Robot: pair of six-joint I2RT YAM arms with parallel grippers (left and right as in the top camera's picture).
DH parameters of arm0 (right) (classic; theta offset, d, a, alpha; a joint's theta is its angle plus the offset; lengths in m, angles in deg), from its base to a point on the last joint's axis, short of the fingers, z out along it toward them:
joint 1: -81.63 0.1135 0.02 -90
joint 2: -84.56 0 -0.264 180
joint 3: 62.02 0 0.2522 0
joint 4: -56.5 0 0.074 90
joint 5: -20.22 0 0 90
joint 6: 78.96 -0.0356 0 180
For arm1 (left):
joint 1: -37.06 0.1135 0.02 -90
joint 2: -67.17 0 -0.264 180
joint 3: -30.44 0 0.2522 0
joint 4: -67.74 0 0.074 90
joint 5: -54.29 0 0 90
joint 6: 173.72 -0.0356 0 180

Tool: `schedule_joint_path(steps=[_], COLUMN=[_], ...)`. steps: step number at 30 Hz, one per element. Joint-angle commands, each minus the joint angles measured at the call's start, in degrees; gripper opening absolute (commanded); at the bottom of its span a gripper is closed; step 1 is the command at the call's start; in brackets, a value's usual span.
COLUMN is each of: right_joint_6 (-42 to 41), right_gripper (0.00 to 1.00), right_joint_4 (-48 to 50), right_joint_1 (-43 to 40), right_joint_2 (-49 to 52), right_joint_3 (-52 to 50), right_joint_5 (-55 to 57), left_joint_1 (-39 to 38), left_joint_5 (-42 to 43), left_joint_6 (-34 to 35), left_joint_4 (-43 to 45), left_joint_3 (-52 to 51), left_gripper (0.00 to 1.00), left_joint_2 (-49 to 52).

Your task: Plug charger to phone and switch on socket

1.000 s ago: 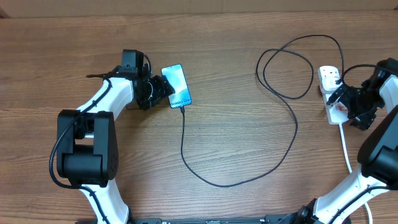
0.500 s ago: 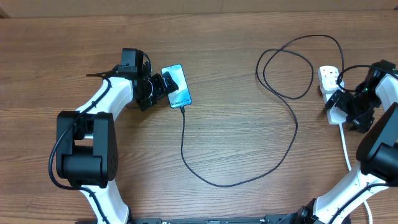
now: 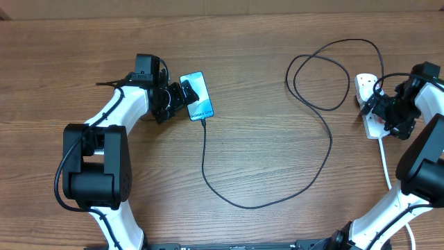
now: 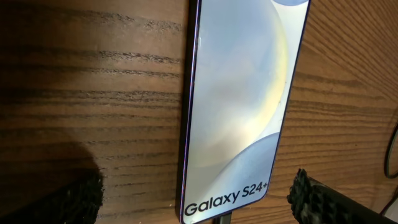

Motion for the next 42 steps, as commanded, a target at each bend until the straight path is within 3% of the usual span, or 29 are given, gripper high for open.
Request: schedule_joint_path(steps=[1,16,17,18,19,20,21,30,37,38,39,40,41,42], right_joint_6=[-2.71,-2.71,-2.71,-2.71,-2.71,-2.71,-2.71,-2.71,-2.71,-2.71,-2.71,-2.71,-2.71,-2.71], right_gripper=[1.00,1.00,1.00,1.00,1.00,1.00,1.00,1.00,1.00,1.00,1.00,1.00,1.00,1.00], right_joint_4=[7.87,7.89,7.89,7.89,7.89,7.89,7.89,7.89,7.87,7.89,7.89,7.87,7.89,7.87], right_joint_1=[-1.07,-1.07,-1.07,-1.07,-1.07,-1.07,-1.07,-1.07,-1.07,-1.07,-1.07,-1.07,-1.07,-1.07], right_joint_2=[0.48,0.48,0.48,0.48,0.48,0.48,0.48,0.48,0.48,0.48,0.48,0.48,0.48,0.48], right_joint_3=[1.46,1.46,1.46,1.46,1.46,1.46,1.46,1.46,1.46,1.46,1.46,1.46,1.46,1.46], right_joint_5=[3.37,3.37,3.37,3.37,3.37,3.37,3.37,3.37,3.37,3.37,3.37,3.37,3.37,3.37], left_joint_1=[0.15,0.15,0.15,0.15,0.15,0.17,0.24,5.42,6.45,6.38,6.36,6.36,6.36,6.36], left_joint_5=[-1.11,-1.68,-1.62,-1.46,-1.27,-1.01,-0.50,23.61,21.03,19.04,16.72,15.28,14.08,13.35], left_joint_6=[-0.11,-0.11,-0.11,-0.13,-0.15,-0.48,-1.31,-18.10,-21.70,-21.55,-21.53,-21.18,-20.96,-20.90], left_joint_4=[-0.42,-0.24,-0.26,-0.26,-0.28,-0.39,-0.81,-1.97,-1.68,-1.62,-1.70,-2.08,-2.43,-2.43], left_joint_3=[-0.20,-0.20,-0.20,-0.20,-0.20,-0.20,-0.20,-0.20,-0.22,-0.20,-0.22,-0.22,-0.22,-0.20], left_gripper=[1.00,1.00,0.96,0.80,0.48,0.06,0.04,0.04,0.05,0.11,0.27,0.73,1.00,1.00], left_joint_2=[-0.35,-0.35,-0.35,-0.35,-0.35,-0.42,-0.46,-2.67,-2.86,-2.86,-2.86,-2.86,-2.86,-2.86])
